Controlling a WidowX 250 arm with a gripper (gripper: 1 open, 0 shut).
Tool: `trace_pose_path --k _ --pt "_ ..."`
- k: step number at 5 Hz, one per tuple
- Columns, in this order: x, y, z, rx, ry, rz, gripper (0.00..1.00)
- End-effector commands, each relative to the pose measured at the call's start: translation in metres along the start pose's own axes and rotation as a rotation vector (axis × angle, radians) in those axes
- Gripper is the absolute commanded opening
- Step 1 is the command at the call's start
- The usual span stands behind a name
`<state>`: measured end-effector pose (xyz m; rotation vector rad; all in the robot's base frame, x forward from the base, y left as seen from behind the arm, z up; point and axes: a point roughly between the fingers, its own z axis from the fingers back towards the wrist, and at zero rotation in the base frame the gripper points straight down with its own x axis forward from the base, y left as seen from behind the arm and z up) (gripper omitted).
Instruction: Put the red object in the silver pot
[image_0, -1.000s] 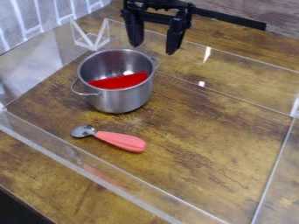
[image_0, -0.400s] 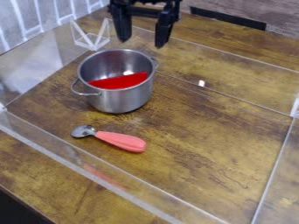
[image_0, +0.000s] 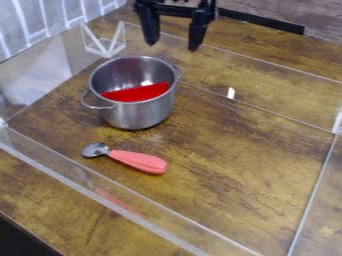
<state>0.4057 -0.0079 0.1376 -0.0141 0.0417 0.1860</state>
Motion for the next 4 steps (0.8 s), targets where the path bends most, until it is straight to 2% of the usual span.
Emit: trace_pose_path --k 1,2,3,4 --pt "-0.003 0.002 0.024 -0.009 -0.065 -0.002 1.00" --pt "-0.008 0.010 0.026 -0.001 -0.057 -0.001 1.00" --pt "-0.007 0.012 0.038 0.001 -0.054 -0.007 1.00" --pt "-0.005 0.012 0.039 0.000 -0.047 -0.020 1.00"
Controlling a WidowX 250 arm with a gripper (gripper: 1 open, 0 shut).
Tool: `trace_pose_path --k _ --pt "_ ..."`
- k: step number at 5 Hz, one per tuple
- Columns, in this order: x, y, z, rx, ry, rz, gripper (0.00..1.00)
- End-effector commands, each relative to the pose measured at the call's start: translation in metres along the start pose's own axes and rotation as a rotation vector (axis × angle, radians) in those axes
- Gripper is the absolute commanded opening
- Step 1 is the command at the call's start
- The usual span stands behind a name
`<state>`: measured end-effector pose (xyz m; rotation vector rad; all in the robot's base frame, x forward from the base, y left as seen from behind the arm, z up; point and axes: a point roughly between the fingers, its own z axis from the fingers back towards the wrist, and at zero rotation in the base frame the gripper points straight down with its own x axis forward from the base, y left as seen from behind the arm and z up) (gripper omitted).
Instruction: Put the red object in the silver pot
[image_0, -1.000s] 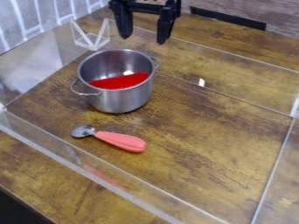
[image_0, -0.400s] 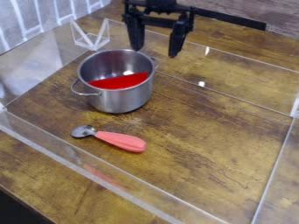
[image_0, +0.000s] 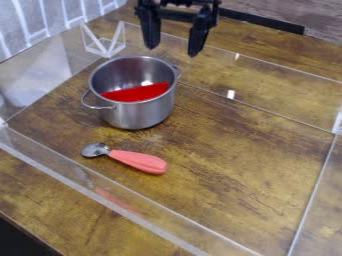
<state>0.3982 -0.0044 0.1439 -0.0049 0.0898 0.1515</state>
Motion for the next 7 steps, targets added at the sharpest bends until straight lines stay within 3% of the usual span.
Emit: trace_pose_path --k 1,3,5,7 --pt "0.005 0.006 0.021 -0.020 -0.089 0.042 1.00" --pt "0.021 0.013 0.012 -0.037 -0.081 0.019 1.00" --pt "0.026 -0.012 0.006 -0.055 -0.072 -0.044 1.00" --pt "0.038 -0.003 0.009 -0.062 -0.058 -0.108 1.00"
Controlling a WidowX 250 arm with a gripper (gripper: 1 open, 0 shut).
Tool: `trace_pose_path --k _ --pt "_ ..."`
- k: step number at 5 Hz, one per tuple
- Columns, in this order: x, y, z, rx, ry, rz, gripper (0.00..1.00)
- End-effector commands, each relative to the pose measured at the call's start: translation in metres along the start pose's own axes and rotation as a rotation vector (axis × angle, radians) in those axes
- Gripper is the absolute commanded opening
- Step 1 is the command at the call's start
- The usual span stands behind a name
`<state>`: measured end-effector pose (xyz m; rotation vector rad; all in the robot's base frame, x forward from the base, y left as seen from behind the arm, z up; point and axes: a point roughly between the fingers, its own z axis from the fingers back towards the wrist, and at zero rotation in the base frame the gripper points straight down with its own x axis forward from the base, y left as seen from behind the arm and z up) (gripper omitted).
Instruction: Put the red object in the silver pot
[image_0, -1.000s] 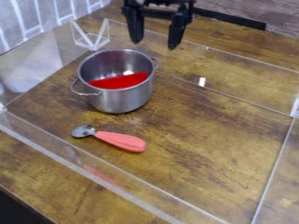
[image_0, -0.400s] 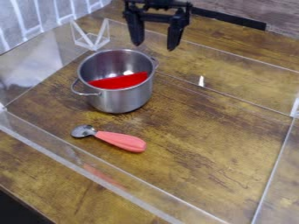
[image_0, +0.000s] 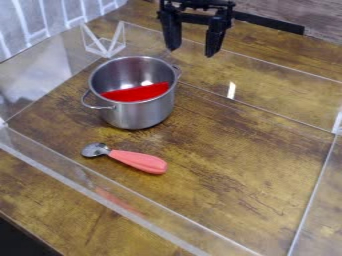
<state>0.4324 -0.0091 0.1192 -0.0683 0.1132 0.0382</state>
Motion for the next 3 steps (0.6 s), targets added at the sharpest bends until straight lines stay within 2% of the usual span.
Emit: trace_pose_path --k 1,2,3 --pt "-0.0001 0.0040 0.0299 -0.002 -0.081 0.083 1.00" --pt "-0.0013 0.0011 0.0325 -0.008 -0.080 0.157 1.00" --pt "-0.0023 0.0045 0.0319 -0.006 -0.072 0.157 1.00"
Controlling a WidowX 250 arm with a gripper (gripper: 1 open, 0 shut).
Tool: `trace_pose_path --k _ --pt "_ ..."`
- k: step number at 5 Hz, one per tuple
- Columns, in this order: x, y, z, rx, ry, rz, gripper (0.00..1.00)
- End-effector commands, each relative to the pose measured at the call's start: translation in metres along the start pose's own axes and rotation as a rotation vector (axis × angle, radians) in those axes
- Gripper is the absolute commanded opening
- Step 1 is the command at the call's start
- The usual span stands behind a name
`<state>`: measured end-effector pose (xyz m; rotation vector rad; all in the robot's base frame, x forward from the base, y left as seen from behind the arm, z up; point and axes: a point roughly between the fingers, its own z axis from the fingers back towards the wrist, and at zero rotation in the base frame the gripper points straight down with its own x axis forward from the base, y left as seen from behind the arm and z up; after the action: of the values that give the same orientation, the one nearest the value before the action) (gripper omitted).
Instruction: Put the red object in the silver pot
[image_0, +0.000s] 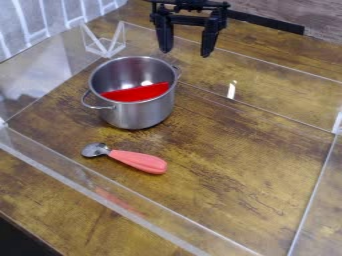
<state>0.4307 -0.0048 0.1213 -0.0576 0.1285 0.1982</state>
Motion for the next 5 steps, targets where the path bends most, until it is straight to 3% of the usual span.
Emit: trace_pose_path --k 1,3,5 --pt "-0.001 0.004 0.028 -0.007 -0.071 -0.015 1.00" --pt "0.005 0.023 0.027 -0.003 -0.055 0.009 1.00" --pt "0.003 0.005 0.028 -0.006 -0.036 -0.072 1.00"
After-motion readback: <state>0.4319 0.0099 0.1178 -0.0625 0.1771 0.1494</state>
